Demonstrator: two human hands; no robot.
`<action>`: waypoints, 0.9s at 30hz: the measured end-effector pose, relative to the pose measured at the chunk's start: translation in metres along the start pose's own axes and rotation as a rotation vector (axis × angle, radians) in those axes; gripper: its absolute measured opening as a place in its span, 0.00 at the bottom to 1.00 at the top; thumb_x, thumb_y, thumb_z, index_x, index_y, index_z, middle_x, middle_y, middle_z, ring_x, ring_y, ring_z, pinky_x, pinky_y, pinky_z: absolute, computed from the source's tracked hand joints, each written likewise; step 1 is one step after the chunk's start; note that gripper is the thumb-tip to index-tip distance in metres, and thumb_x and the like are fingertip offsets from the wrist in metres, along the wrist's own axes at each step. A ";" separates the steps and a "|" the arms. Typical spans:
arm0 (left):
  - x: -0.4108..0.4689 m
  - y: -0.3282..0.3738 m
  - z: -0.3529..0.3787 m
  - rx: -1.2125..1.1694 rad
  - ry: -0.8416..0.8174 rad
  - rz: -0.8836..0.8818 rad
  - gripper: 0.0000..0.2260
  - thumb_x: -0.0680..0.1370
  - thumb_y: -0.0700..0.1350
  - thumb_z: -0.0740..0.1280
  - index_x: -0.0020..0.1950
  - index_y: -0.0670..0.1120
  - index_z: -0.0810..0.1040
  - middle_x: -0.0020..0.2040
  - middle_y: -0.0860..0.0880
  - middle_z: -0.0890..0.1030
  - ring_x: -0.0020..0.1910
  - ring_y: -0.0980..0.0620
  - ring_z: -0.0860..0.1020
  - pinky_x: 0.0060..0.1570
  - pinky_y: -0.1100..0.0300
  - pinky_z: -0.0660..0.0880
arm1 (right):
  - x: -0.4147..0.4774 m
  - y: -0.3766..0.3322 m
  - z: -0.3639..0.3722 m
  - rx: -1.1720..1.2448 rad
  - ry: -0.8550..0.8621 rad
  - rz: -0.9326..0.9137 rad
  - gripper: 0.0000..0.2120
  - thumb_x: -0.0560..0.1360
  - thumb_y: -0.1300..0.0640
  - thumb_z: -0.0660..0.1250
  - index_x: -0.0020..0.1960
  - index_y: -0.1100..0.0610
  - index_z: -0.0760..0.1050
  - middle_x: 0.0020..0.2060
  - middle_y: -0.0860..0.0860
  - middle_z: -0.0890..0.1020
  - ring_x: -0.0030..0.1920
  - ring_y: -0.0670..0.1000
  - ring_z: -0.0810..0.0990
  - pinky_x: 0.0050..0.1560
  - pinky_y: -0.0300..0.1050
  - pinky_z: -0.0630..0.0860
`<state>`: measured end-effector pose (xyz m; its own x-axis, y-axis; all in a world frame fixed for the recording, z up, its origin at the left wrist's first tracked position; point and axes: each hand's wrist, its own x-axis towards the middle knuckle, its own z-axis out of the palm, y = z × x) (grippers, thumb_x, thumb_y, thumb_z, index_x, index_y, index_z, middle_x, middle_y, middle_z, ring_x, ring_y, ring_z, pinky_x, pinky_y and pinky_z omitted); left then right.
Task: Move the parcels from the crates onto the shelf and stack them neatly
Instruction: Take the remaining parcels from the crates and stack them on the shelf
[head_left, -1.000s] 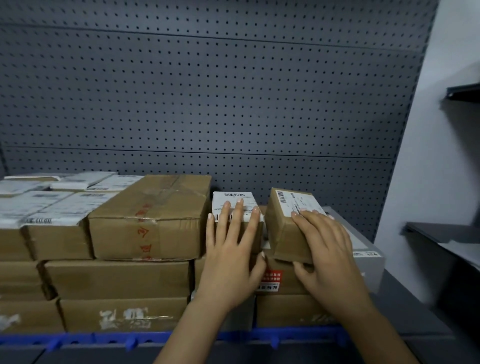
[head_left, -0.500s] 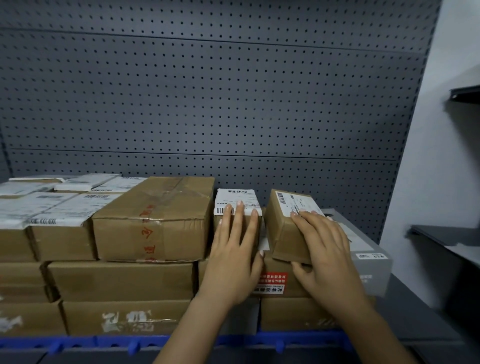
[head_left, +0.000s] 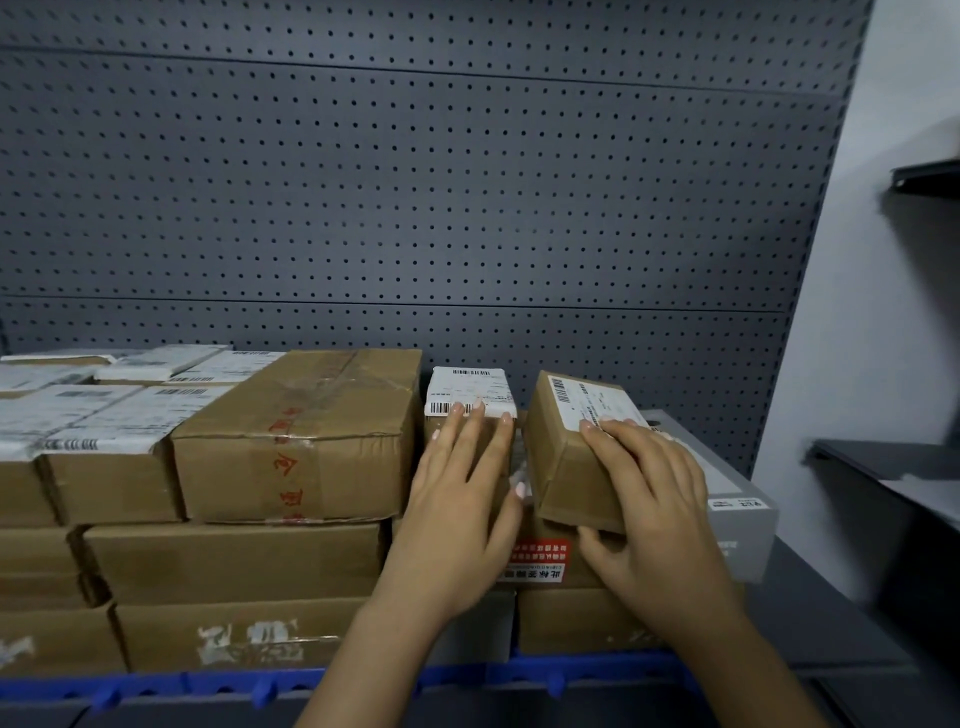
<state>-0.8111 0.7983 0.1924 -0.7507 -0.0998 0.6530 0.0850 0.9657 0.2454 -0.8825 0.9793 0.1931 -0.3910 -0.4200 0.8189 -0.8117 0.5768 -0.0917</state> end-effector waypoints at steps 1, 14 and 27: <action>-0.005 0.001 -0.002 -0.016 0.003 0.001 0.27 0.79 0.61 0.46 0.77 0.58 0.44 0.78 0.57 0.41 0.74 0.61 0.33 0.74 0.56 0.40 | -0.002 -0.002 -0.002 0.006 0.011 -0.002 0.42 0.63 0.60 0.77 0.72 0.51 0.63 0.67 0.50 0.69 0.69 0.52 0.65 0.72 0.53 0.57; -0.046 0.015 -0.017 -0.256 0.004 0.054 0.29 0.79 0.65 0.51 0.78 0.57 0.52 0.77 0.62 0.51 0.76 0.63 0.44 0.74 0.55 0.51 | -0.022 -0.030 -0.020 -0.009 -0.032 -0.118 0.40 0.63 0.59 0.76 0.72 0.53 0.65 0.66 0.52 0.70 0.68 0.53 0.66 0.67 0.59 0.62; -0.059 -0.015 -0.031 -0.152 0.147 0.010 0.28 0.80 0.60 0.57 0.78 0.52 0.56 0.75 0.57 0.61 0.75 0.59 0.53 0.74 0.54 0.56 | -0.004 -0.062 0.002 0.077 -0.181 -0.192 0.42 0.66 0.55 0.74 0.75 0.47 0.58 0.70 0.48 0.64 0.72 0.52 0.61 0.73 0.56 0.58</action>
<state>-0.7475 0.7825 0.1721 -0.6470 -0.1347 0.7505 0.1982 0.9207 0.3361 -0.8317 0.9441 0.1943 -0.2923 -0.6388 0.7117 -0.9064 0.4223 0.0068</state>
